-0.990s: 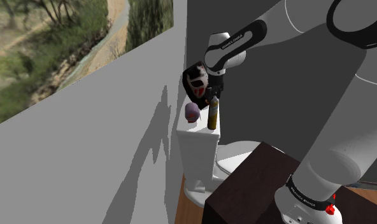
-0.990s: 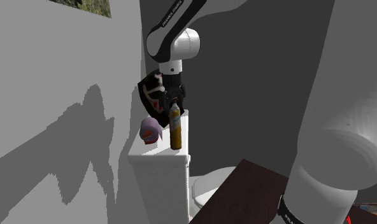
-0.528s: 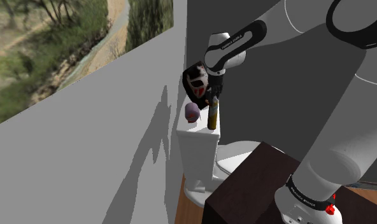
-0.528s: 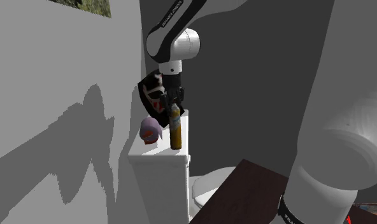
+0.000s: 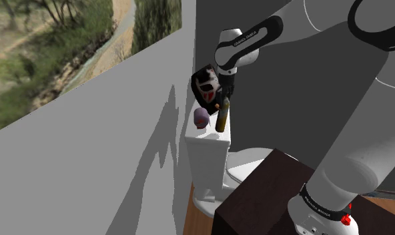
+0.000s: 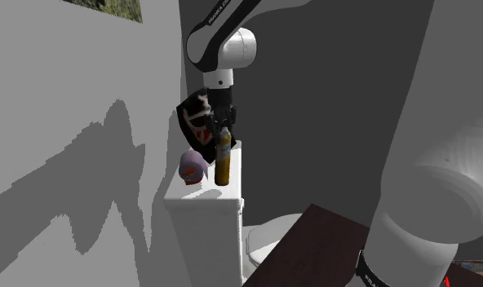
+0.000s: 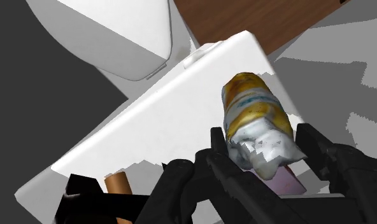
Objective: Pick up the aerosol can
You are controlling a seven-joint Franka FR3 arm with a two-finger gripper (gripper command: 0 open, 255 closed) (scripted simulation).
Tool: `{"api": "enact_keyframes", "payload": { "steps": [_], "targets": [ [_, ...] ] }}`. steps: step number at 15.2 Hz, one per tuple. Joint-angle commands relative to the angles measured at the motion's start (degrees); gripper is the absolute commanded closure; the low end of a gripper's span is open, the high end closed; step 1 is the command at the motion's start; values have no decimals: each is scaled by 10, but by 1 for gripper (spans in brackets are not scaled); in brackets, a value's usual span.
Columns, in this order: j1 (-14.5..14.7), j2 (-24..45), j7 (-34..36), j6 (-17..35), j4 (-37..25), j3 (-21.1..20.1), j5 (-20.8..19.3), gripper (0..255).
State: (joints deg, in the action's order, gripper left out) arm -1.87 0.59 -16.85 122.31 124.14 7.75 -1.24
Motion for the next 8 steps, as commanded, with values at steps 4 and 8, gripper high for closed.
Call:
{"api": "enact_keyframes", "payload": {
  "steps": [4, 8],
  "targets": [
    [0, -17, 1, -38, -21, 0, -2, 255],
    [0, -28, 1, -68, -40, -1, -3, 255]
  ]
}}
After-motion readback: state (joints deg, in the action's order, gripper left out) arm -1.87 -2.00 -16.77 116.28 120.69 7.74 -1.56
